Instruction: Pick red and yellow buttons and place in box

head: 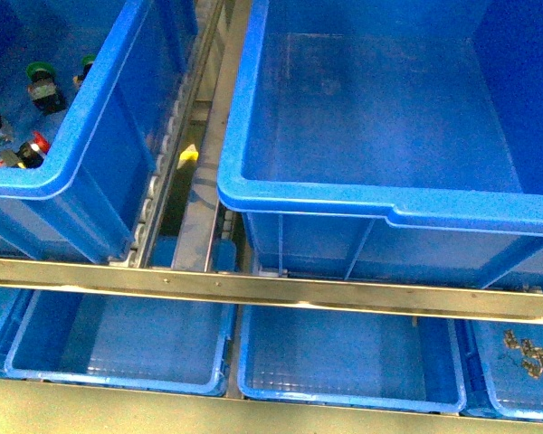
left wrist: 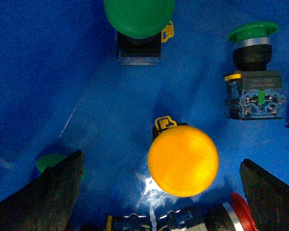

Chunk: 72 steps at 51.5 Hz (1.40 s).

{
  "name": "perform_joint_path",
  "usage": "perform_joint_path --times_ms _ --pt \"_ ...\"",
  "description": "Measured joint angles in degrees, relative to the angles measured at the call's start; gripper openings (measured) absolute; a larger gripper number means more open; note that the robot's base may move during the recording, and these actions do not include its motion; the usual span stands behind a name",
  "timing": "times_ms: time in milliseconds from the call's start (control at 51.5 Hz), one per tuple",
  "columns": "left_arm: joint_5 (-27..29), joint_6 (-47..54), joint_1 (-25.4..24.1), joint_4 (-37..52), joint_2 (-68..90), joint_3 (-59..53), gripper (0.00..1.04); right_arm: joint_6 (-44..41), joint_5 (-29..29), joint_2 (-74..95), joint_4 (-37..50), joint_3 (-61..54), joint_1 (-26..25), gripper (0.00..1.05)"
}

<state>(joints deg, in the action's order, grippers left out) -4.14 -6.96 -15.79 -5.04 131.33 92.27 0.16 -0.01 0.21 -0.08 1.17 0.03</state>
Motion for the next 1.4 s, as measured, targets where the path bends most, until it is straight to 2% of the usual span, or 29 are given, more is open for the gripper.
perform_joint_path --times_ms 485,874,971,1204,1398 --pt "-1.49 0.33 1.05 -1.44 3.02 3.85 0.96 0.00 0.00 0.00 0.00 0.00 0.00 0.98" --pt "-2.10 0.33 1.16 -1.97 3.06 3.85 0.40 0.00 0.00 0.00 0.00 0.00 0.00 0.98" --pt "-2.21 0.33 1.16 -1.99 3.06 3.85 0.36 0.00 0.00 0.00 0.00 0.00 0.00 0.98" --pt "-3.56 -0.44 0.79 -1.66 2.80 3.41 0.36 0.00 0.00 0.00 0.00 0.00 0.00 0.98" --pt "-12.20 -8.59 -0.98 0.70 -1.51 -1.70 0.36 0.00 0.00 0.00 0.00 0.00 0.00 0.98"
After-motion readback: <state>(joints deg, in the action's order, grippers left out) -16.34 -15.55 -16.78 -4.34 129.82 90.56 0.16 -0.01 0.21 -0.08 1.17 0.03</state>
